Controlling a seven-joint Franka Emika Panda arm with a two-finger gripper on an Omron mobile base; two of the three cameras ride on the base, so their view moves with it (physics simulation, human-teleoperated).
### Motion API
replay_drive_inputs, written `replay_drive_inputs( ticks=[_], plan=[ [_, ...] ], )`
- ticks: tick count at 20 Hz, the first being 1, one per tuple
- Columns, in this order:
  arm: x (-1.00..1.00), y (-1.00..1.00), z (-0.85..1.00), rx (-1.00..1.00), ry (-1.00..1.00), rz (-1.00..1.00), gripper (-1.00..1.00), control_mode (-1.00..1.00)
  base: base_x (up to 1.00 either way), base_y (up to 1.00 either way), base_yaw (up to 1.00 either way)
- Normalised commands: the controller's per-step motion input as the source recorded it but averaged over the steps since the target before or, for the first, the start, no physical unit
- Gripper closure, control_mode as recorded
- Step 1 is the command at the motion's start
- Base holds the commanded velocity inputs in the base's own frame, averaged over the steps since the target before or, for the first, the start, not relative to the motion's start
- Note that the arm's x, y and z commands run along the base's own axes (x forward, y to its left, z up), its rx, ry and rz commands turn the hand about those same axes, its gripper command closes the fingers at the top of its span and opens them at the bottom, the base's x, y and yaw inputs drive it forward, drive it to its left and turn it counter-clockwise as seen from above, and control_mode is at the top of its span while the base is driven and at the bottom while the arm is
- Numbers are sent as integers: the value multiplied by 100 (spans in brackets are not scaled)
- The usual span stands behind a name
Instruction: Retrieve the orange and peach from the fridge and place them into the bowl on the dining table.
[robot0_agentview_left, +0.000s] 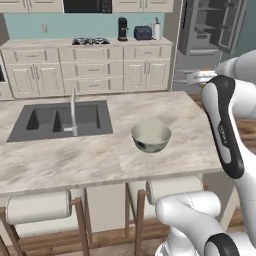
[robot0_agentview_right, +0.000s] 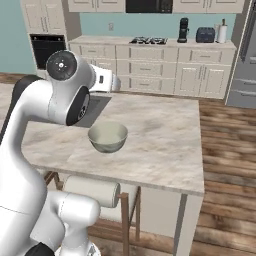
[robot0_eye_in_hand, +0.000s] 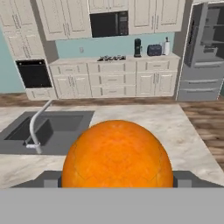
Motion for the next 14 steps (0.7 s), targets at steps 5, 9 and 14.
replay_drive_inputs(
  ticks=[5, 9, 14],
  plan=[
    [0, 0, 0, 0, 0, 0, 100, 100, 60, 27, -22],
    [0, 0, 0, 0, 0, 0, 100, 100, 49, 14, -11],
    [36, 15, -9, 0, 9, 0, 100, -100, 20, 5, -2]
  ],
)
